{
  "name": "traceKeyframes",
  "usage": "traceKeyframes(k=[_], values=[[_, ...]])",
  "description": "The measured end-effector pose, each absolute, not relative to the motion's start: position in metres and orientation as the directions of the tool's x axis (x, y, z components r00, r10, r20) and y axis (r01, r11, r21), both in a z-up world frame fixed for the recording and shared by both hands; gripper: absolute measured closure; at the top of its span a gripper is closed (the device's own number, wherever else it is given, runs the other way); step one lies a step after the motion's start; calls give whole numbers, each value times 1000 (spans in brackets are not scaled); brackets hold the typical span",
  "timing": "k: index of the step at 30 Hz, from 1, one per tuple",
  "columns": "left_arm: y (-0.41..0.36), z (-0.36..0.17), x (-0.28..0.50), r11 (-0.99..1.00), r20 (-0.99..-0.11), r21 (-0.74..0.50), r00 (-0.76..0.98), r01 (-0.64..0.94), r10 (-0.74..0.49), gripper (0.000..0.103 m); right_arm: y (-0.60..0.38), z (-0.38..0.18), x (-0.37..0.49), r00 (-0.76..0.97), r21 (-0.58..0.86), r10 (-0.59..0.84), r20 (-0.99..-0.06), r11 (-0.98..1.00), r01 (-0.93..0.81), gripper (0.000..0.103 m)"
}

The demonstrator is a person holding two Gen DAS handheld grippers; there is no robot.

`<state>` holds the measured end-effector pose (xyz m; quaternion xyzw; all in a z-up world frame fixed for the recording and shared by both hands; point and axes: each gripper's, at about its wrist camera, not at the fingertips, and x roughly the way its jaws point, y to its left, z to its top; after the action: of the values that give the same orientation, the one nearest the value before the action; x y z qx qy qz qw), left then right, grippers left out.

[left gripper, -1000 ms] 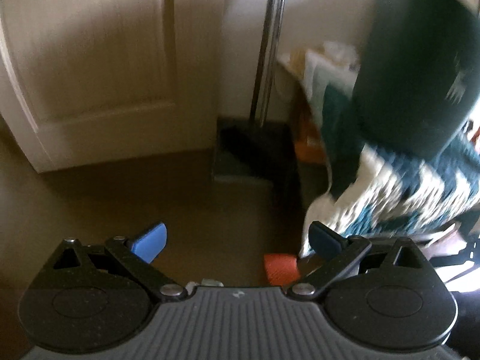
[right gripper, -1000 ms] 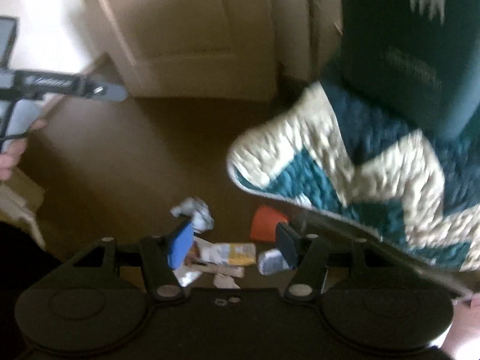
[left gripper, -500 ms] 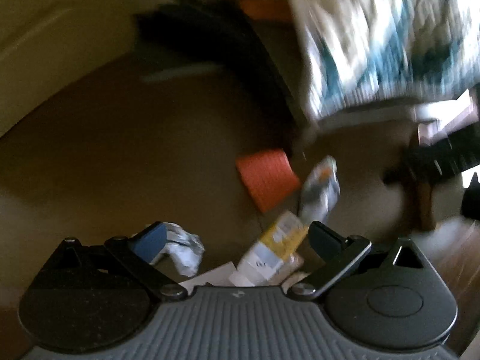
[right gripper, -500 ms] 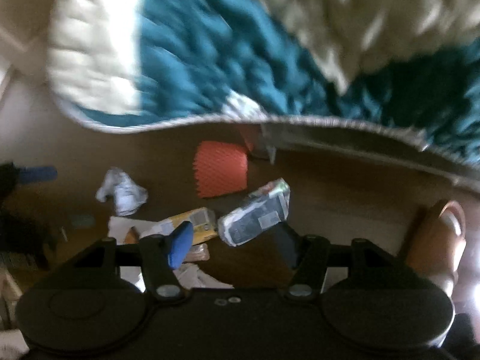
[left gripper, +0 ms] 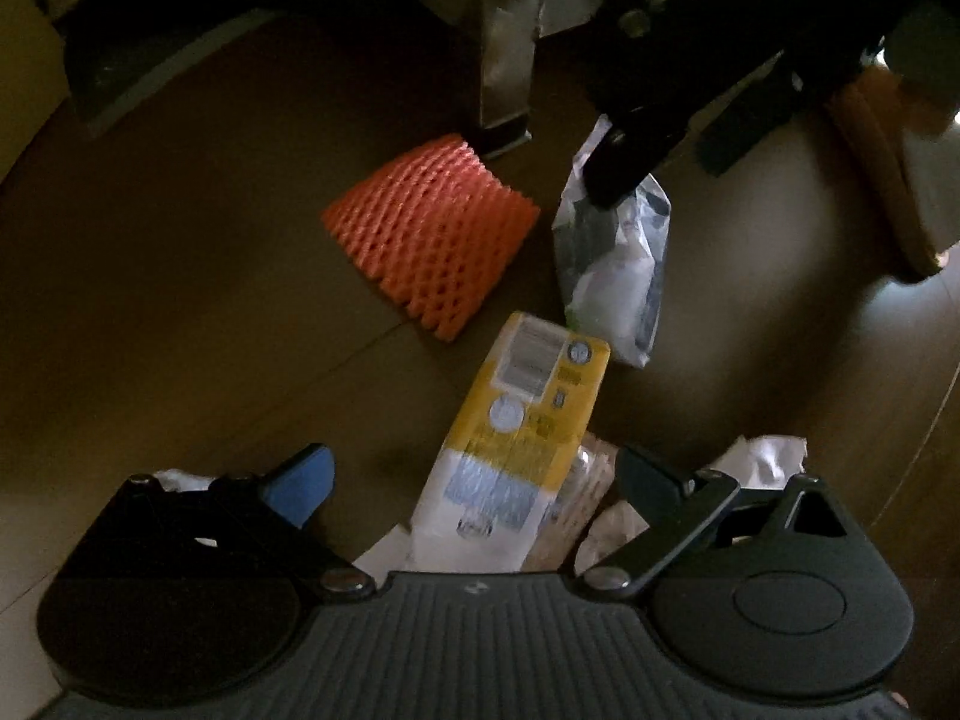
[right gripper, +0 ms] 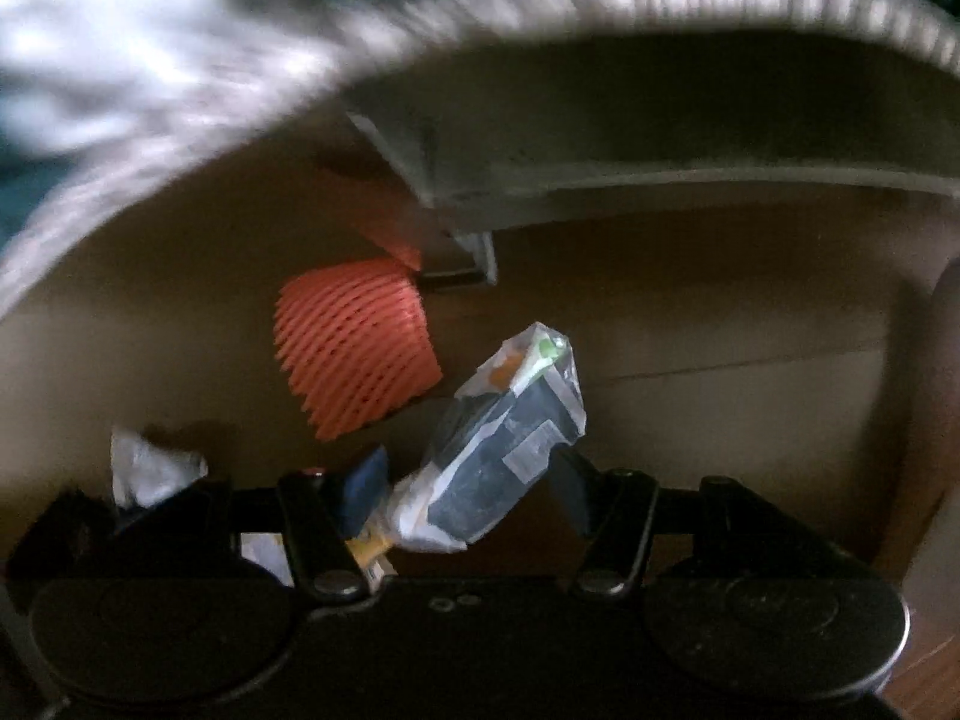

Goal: Collect trash
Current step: 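Grasp the yellow juice carton with the left tool while the right tool grasps a clear wrapper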

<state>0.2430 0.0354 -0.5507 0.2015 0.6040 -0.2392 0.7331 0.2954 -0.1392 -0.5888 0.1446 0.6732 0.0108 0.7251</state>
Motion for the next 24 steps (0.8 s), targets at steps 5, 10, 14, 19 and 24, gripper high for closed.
traceKeyframes(k=[5,10,14,19,24], values=[[28,-567,250,805,-986,-2,134,593,-101,15,-137,-612,305,76,225,212,-974,939,260,49],[27,-577,253,815,-988,-21,111,579,-105,33,-137,-623,313,37,223,222,-974,933,282,80],[27,-577,253,825,-989,-35,99,565,-110,44,-142,-622,311,37,231,230,-972,926,298,100],[33,-569,252,841,-987,-52,100,539,-125,45,-152,-610,303,60,234,227,-972,932,277,102],[49,-553,256,860,-984,-75,104,505,-147,46,-158,-585,288,78,249,237,-968,934,256,102]])
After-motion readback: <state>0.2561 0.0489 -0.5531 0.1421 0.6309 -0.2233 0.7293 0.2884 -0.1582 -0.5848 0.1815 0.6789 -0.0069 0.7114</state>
